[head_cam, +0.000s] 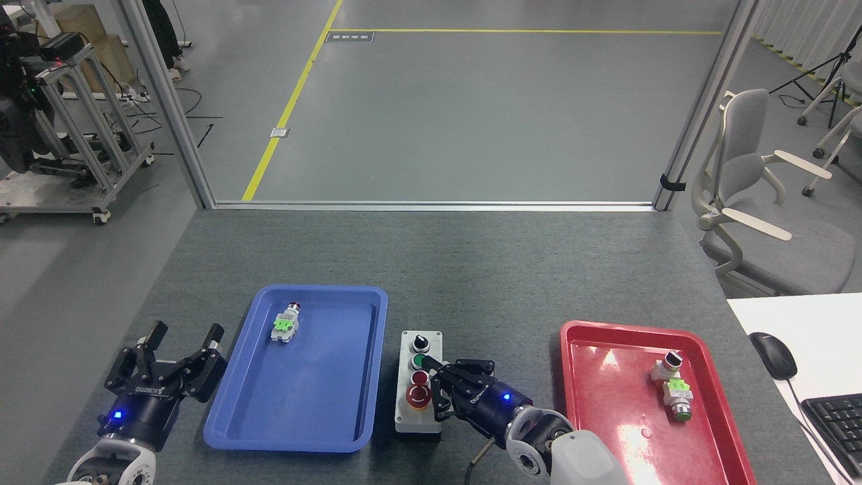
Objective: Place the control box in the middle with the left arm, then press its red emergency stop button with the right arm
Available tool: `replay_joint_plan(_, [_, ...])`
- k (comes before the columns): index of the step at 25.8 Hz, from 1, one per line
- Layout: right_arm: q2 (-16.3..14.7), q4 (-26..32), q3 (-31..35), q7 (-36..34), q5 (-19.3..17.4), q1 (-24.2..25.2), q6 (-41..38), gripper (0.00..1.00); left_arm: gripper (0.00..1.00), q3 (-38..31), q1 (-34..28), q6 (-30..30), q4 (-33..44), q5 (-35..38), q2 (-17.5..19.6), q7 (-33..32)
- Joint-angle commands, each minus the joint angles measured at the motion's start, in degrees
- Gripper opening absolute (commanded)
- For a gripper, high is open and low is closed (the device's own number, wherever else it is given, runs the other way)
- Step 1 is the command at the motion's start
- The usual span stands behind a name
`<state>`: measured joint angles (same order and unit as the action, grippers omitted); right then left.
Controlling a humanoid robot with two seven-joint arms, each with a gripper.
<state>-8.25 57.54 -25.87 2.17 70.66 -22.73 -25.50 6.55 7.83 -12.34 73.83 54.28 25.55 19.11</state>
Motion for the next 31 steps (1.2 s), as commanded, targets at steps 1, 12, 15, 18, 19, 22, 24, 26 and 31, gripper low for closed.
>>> replay_joint_plan(1, [0.2,0.3,-0.7,0.0,0.2,0.3,-0.3,0.00,0.99,0.1,-0.3,0.0,0.4,-0.1,-1.1,0.1])
replay_joint_plan(12, [1.4,-1.3,-4.4,0.6,0.3,0.5,-1.2,0.00,0.99,0.0,-0.3,0.0,0.4,-0.1,-3.0,-1.2])
replay_joint_plan(15, [1.4,-2.8,-4.3,0.6,0.3,0.3,-1.1,0.00,0.99,-1.3,-0.2,0.7,0.7,0.1,-3.1,-4.4])
replay_joint_plan(18, [1.5,-4.9,-4.2,0.6,0.3,0.1,-1.2,0.00,0.99,-2.0,0.3,0.7,0.4,1.9,-3.8,-5.2])
replay_joint_plan(19, [1.5,-5.6,-4.3,0.6,0.3,0.1,-1.2,0.00,0.99,-2.0,0.2,0.7,0.4,2.7,-4.1,-5.2])
replay_joint_plan(22, [1.4,-6.4,-4.2,0.5,0.3,0.1,-1.1,0.00,0.99,-2.2,-0.3,0.2,0.9,3.6,-4.3,-5.2])
replay_joint_plan(24, [1.5,-6.4,-3.8,0.3,-0.1,0.1,-1.0,0.00,0.99,-2.2,-0.4,0.0,1.1,3.6,-4.4,-5.2])
replay_joint_plan(26, [1.5,-5.2,-3.4,-0.2,-0.8,-0.2,-1.2,0.00,0.99,-2.2,-0.9,0.0,1.1,3.7,-4.3,-5.2])
replay_joint_plan(31, [1.0,-2.8,6.6,-3.7,-6.4,-5.0,-1.6,1.00,0.99,-2.1,-1.3,0.4,3.7,3.7,-4.8,-5.1])
